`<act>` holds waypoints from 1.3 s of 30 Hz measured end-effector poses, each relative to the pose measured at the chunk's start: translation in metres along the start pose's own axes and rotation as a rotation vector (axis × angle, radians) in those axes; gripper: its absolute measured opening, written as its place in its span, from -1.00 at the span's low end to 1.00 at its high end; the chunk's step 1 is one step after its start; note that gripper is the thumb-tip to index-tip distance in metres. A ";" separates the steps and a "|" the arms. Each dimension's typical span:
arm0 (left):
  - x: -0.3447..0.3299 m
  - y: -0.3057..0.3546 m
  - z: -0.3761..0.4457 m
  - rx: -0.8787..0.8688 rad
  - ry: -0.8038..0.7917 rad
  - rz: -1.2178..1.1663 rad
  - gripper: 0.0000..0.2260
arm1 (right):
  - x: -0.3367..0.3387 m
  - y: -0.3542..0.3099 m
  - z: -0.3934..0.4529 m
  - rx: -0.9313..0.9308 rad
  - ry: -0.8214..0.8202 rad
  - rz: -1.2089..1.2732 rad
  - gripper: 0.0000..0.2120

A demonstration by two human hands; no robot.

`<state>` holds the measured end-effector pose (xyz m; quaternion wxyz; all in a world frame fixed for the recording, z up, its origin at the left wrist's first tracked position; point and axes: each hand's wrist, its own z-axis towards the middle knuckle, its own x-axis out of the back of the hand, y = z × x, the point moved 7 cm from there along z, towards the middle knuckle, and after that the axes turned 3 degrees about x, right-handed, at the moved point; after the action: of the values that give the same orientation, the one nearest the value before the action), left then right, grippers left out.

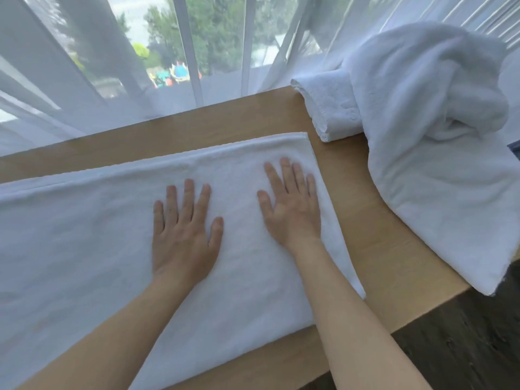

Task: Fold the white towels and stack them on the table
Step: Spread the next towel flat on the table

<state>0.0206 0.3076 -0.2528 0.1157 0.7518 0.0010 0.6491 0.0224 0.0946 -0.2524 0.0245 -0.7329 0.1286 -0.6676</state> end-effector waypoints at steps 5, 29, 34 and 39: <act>0.000 -0.002 -0.002 -0.011 0.012 -0.013 -0.40 | 0.007 0.029 0.027 -0.183 -0.028 0.035 -0.42; 0.004 0.000 0.003 0.020 0.017 -0.025 -0.34 | -0.009 -0.078 0.040 0.166 -0.087 -0.013 -0.51; 0.002 -0.001 0.003 0.007 0.029 -0.043 -0.36 | 0.015 -0.007 0.059 -0.184 -0.063 0.022 -0.48; 0.003 0.000 0.003 0.016 0.025 -0.051 -0.36 | -0.007 -0.061 -0.061 -0.026 0.002 0.071 -0.46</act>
<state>0.0242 0.3072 -0.2503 0.1261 0.7442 0.0271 0.6554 -0.0282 0.1637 -0.2396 0.0385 -0.7273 0.1635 -0.6654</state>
